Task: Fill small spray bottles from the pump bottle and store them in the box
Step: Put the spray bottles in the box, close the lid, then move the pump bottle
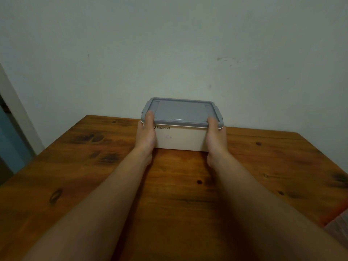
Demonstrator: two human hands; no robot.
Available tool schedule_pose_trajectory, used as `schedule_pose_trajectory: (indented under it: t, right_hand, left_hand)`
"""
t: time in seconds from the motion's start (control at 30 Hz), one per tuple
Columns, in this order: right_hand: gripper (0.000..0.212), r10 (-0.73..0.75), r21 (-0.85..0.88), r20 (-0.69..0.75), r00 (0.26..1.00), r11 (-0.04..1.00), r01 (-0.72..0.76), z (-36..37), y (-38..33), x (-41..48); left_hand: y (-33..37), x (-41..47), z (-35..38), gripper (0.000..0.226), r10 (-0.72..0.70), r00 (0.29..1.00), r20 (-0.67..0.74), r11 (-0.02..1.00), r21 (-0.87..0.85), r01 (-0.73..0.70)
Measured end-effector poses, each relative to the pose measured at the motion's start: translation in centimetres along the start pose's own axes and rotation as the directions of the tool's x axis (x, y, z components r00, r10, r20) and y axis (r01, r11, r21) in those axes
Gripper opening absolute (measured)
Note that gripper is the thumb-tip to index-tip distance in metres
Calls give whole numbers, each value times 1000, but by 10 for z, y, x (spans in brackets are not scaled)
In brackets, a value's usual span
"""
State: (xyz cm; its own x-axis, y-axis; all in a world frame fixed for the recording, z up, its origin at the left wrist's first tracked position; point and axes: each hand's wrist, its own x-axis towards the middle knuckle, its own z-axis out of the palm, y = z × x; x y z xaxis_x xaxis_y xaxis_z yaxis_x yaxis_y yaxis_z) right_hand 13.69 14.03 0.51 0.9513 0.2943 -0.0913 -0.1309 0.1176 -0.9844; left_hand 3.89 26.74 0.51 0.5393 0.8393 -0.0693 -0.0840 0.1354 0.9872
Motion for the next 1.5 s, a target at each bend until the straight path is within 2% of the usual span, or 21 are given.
schedule_pose_trajectory:
  t: [0.2, 0.4, 0.53, 0.8, 1.17, 1.33, 1.5]
  right_hand:
    - [44, -3, -7, 31, 1000, 1000, 3, 0, -3, 12]
    - [45, -13, -28, 31, 999, 1000, 14, 3, -3, 22]
    - [46, -21, -28, 43, 999, 999, 23, 4, -1, 25]
    - [54, -17, -69, 27, 999, 997, 19, 3, 1, 27]
    - [49, 15, -62, 23, 1000, 998, -14, 3, -9, 18]
    - [71, 44, -118, 18, 999, 992, -42, -3, -16, 10]
    - [79, 22, -114, -11, 1000, 993, -23, -7, -15, 1]
  left_hand:
    - [-4, 14, 3, 63, -15, 1000, 4, 999, 36, 15]
    - [-4, 24, 7, 62, -7, 1000, 18, 1000, 26, 7]
    - [-6, 28, 7, 78, -6, 1000, 24, 999, 34, 5]
    - [-7, 28, 6, 69, -2, 1000, 28, 999, 38, 1]
    - [0, 23, 5, 57, -21, 1000, 11, 998, 51, 20]
    - [9, 15, 4, 60, -56, 998, 29, 997, 51, 55]
    - [13, 9, -1, 76, -57, 997, 50, 998, 29, 55]
